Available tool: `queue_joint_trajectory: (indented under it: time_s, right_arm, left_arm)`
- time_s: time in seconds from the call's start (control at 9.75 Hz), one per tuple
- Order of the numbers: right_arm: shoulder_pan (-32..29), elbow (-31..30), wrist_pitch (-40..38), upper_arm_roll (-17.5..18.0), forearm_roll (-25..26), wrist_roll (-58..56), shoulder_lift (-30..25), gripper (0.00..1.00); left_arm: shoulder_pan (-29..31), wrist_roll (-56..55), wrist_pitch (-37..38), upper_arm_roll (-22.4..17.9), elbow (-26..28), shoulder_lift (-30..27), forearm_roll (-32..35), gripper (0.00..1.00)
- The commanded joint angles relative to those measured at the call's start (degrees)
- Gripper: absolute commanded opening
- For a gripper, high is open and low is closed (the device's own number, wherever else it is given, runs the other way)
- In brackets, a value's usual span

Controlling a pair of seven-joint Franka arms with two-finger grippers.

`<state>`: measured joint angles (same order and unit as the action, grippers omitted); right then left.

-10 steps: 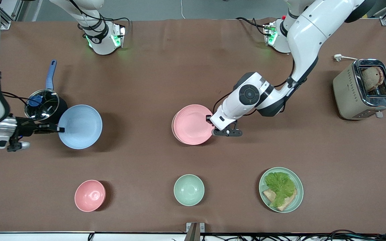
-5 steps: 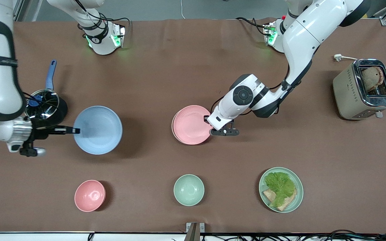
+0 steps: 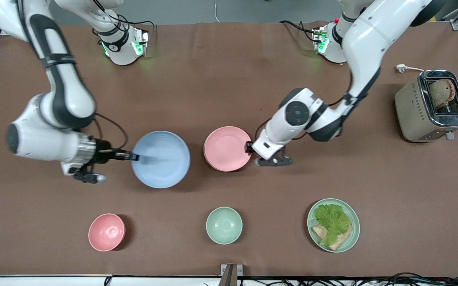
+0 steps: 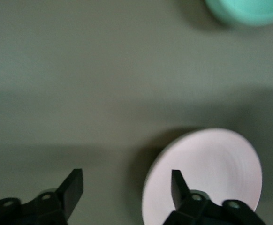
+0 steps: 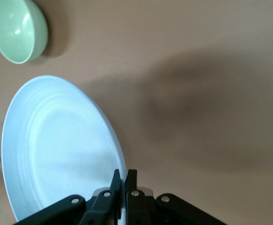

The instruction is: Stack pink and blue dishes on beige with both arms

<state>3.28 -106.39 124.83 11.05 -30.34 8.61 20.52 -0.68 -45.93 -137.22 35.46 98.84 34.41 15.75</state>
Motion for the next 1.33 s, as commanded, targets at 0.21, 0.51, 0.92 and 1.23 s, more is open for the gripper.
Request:
queue_joint_trajectory:
  time_s: [0.21, 0.51, 0.92, 1.23]
  right_arm:
    - [0.7, -11.5, 24.2, 15.1, -0.5, 10.8, -1.3, 0.00]
    - [6.3, -13.3, 33.2, 15.3, -0.5, 13.5, 3.3, 0.01]
    - [8.6, -17.1, 40.7, 15.3, -0.2, 13.4, 5.7, 0.02]
    - [9.4, -18.1, 43.2, 15.3, -0.2, 13.2, 6.5, 0.07]
  left_arm:
    - [10.3, 14.9, 23.2, 0.0, -11.3, -11.0, 0.9, 1.00]
    - [13.7, 24.7, 37.9, -0.1, -16.6, -20.1, -0.1, 1.00]
    - [5.8, 36.0, 42.0, -15.4, -16.8, -28.7, -2.3, 1.00]
    - [1.3, 42.0, 48.6, -26.2, -14.1, -34.0, -10.9, 1.00]
